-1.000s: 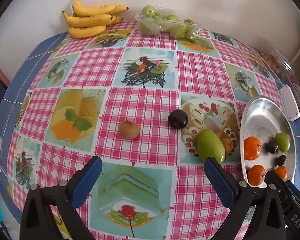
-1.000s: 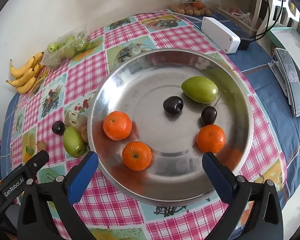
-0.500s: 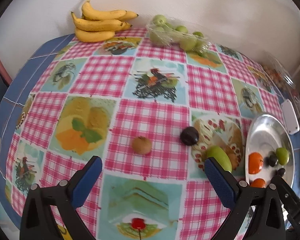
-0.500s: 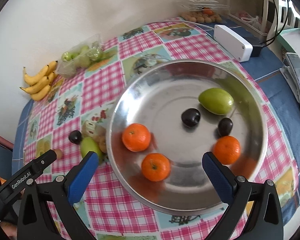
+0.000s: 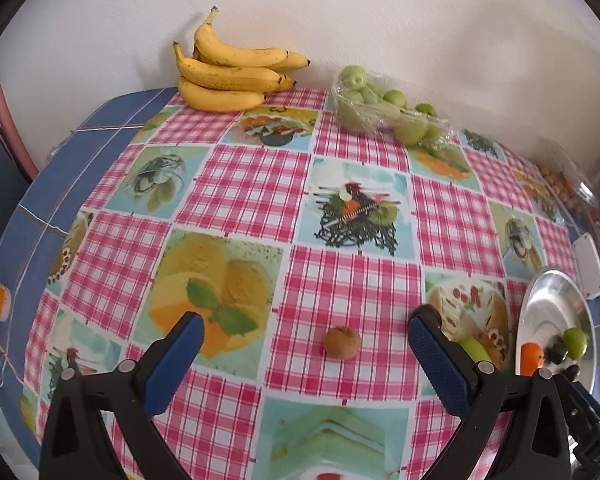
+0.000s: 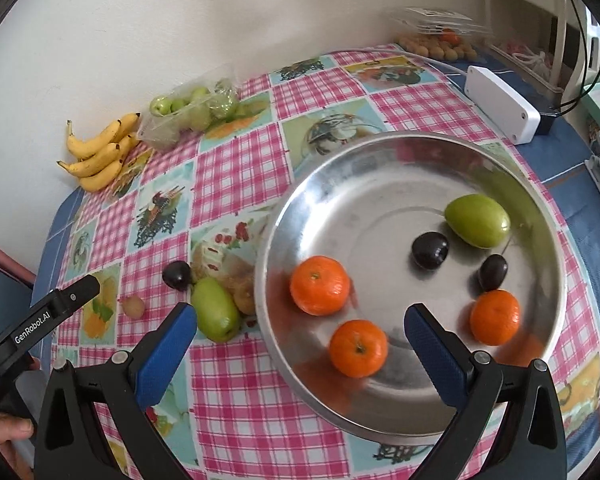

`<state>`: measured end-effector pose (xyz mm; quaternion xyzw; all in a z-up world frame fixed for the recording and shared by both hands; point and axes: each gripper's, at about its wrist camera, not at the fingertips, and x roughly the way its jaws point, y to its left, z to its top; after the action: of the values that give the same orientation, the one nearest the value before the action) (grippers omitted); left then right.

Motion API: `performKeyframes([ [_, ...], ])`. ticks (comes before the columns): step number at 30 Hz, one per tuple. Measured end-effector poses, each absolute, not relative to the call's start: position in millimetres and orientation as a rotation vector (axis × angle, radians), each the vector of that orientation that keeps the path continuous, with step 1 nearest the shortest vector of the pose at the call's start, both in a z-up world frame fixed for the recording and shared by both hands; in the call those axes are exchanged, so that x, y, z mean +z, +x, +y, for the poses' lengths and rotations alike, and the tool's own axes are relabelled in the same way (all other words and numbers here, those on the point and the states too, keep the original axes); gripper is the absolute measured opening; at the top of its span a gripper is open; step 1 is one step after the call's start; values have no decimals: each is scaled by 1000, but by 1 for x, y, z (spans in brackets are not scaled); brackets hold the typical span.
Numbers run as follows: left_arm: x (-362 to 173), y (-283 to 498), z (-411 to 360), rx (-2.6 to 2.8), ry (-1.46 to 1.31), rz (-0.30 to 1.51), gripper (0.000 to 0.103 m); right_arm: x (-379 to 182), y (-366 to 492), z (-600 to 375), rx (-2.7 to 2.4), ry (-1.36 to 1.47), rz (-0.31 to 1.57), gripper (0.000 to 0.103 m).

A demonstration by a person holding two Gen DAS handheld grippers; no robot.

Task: Organize fruits
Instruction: 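Lower the right gripper around the green oval fruit while the left gripper approaches the kiwi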

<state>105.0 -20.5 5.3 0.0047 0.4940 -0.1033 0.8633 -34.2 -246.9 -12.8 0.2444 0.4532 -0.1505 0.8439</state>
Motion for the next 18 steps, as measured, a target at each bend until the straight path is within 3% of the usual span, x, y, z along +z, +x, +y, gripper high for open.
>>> performKeyframes([
  [18,-6,117,-6,-276,-20,1114,103,-14,8,-202,-174,502,999,103],
])
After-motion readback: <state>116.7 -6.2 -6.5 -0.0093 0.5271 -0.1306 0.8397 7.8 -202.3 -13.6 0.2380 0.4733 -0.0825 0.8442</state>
